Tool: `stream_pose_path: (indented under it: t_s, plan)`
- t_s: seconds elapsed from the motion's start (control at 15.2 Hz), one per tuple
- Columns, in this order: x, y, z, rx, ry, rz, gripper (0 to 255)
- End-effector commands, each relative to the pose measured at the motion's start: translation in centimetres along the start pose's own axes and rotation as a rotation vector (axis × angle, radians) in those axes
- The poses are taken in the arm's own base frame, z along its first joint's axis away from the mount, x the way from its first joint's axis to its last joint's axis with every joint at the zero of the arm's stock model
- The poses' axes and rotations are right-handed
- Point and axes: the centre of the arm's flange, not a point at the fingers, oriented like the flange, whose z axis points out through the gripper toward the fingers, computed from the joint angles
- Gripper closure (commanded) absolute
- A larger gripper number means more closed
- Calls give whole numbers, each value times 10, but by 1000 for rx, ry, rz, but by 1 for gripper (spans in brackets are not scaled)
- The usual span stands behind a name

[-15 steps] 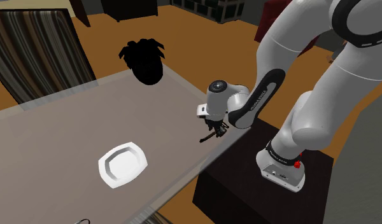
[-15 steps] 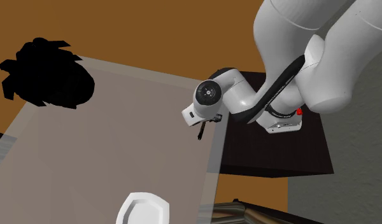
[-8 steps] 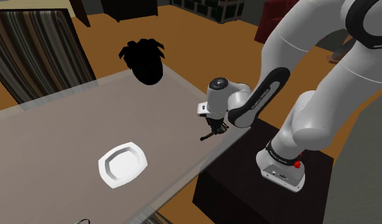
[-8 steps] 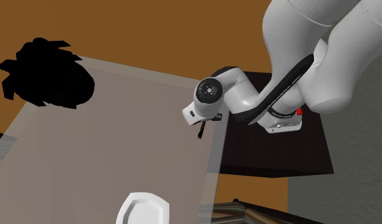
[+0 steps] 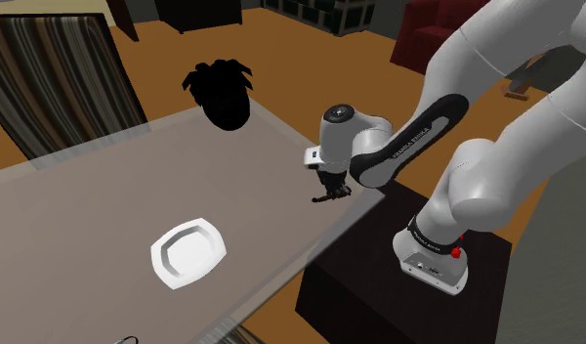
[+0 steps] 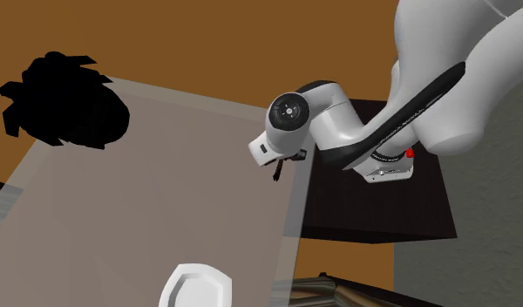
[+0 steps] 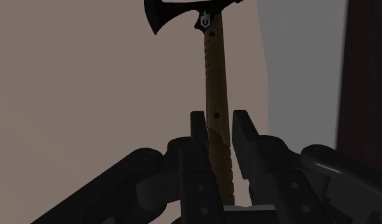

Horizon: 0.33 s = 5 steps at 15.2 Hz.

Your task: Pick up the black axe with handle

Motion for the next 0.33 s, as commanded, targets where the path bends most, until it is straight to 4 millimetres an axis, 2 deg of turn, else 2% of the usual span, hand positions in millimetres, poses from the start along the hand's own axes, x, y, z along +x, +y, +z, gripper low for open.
stream_pose_path:
  t_s: [0.0, 0.13, 0.26]
  plan:
    - [-2, 0, -11, 1, 0, 0, 255]
    - [-4, 0, -21, 1, 0, 0, 255]
    - [-4, 0, -22, 1, 0, 0, 255]
